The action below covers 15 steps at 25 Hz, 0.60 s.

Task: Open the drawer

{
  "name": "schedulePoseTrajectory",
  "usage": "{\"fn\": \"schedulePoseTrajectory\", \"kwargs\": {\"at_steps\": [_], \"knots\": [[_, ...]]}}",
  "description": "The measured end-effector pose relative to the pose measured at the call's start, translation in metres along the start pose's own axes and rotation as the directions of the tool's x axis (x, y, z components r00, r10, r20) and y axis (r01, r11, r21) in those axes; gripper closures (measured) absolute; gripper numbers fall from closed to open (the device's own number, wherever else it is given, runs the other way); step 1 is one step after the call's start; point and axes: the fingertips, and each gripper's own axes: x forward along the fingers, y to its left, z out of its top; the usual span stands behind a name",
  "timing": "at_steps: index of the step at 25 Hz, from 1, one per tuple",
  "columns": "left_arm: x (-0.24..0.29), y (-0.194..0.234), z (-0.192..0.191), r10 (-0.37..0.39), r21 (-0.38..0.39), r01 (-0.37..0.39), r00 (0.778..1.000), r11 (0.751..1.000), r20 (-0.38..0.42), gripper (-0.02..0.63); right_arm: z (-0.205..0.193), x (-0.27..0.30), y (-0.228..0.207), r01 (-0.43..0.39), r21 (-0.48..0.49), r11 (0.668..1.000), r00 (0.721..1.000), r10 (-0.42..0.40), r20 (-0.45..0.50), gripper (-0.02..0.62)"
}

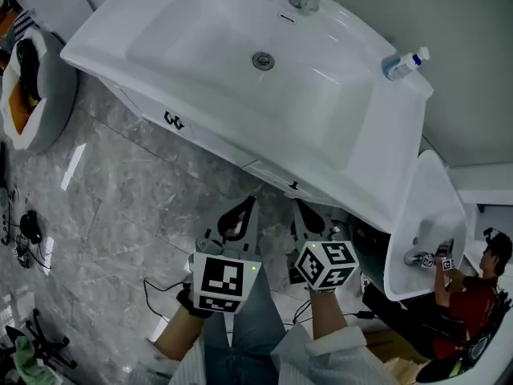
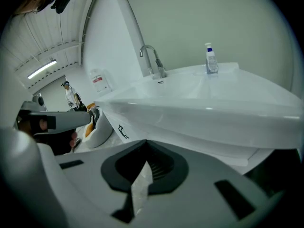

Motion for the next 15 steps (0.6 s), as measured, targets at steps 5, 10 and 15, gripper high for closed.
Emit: {"fn": "schedulePoseTrajectory", "kwargs": {"at_steps": [5,10,15], "knots": [[0.014,0.008,-0.030,0.023,-0.023,-0.023,0.999,0.999,-0.023,0.591,-0.024,0.021,-0.018,0.044,-0.020,0.999,0.999,-0.045,-0.023,0.586],[0.025,0.015,-0.051,0.031,-0.033,-0.032,0.999,0.999,-0.028,0.589,-0.044,0.040,-0.037,0.098,-0.037,0.994,0.994,-0.100,-0.036,0.586],[0.030,0.026,-0.073,0.038,-0.049,-0.040,0.998,0.998,-0.047,0.589,-0.062,0.055,-0.049,0.140,-0.051,0.989,0.989,-0.142,-0.038,0.586]]}}
